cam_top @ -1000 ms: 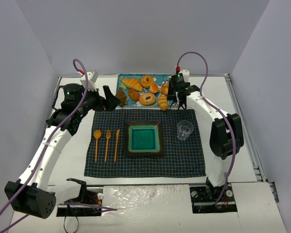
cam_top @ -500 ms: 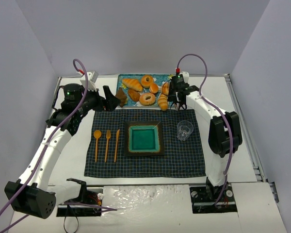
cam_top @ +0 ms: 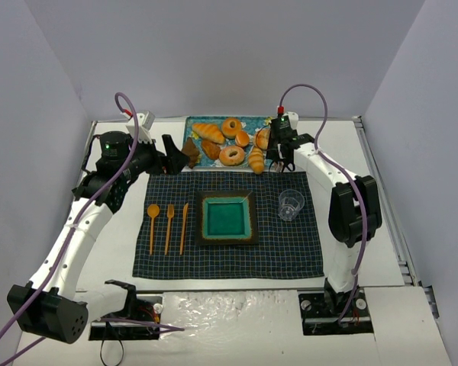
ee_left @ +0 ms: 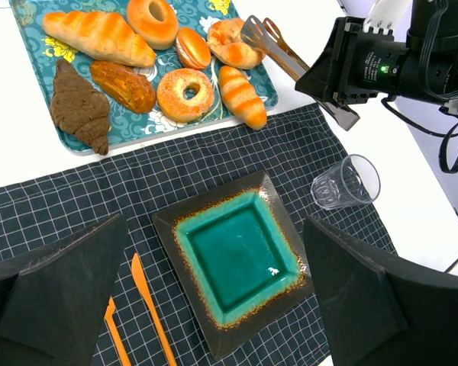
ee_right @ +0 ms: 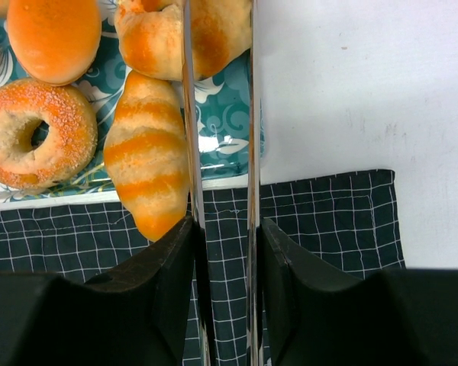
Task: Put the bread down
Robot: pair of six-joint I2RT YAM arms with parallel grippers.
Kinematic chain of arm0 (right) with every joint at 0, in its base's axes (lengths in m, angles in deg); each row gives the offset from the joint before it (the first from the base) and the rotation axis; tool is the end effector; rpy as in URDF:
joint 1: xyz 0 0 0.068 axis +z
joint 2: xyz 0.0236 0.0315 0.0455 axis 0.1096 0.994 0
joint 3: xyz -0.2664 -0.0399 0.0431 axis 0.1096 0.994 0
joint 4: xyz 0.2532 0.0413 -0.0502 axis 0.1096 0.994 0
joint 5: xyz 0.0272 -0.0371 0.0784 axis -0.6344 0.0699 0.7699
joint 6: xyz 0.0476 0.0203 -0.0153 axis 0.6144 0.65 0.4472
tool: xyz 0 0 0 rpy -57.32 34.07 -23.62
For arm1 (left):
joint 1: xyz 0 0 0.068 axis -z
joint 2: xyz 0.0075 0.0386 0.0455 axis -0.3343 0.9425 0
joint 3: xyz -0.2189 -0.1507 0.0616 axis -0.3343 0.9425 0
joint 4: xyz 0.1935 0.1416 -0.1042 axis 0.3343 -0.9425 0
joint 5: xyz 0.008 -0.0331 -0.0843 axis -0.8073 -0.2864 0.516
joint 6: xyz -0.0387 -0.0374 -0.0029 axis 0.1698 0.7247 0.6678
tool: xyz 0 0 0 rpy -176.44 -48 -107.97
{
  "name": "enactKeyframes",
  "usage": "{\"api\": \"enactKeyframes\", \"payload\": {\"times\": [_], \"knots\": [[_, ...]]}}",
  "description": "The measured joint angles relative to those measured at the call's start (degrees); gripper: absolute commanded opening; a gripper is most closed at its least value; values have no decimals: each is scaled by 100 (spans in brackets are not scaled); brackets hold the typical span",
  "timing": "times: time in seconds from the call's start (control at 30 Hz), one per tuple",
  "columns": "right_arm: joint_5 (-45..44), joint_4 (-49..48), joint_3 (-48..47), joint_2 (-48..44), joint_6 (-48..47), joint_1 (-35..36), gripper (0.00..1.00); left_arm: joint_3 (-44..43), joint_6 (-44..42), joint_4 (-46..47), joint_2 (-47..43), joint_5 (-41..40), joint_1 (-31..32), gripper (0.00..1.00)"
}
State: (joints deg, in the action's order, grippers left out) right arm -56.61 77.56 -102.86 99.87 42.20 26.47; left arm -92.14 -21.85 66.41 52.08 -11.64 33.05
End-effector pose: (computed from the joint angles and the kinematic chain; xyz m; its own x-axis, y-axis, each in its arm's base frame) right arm 0.4208 0.1473 0.2631 -0.5695 0.1753 -0.8031 0.0206 0.9797 0.1992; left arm 0.2451 -0.0757 0.3953 -0.4576 -0.2189 -0.8618 0.5066 0.7323 -0.4551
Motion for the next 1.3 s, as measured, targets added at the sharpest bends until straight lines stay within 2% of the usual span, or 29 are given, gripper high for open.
{"api": "enactKeyframes", "payload": {"times": [0.5,0.77,1.03,1.3], "knots": [[-128,61,23,-1125,-70,0,6,0,-2,0,0,-4,0,97],[329,153,574,-2140,-85,81,6,0,-2,-4,2,-21,0,97],[812,389,1751,-3384,-70,687,5,0,-2,-11,4,-26,0,97],[990,526,2525,-4024,-5,1602,5,0,-2,-17,7,-26,0,97]]}}
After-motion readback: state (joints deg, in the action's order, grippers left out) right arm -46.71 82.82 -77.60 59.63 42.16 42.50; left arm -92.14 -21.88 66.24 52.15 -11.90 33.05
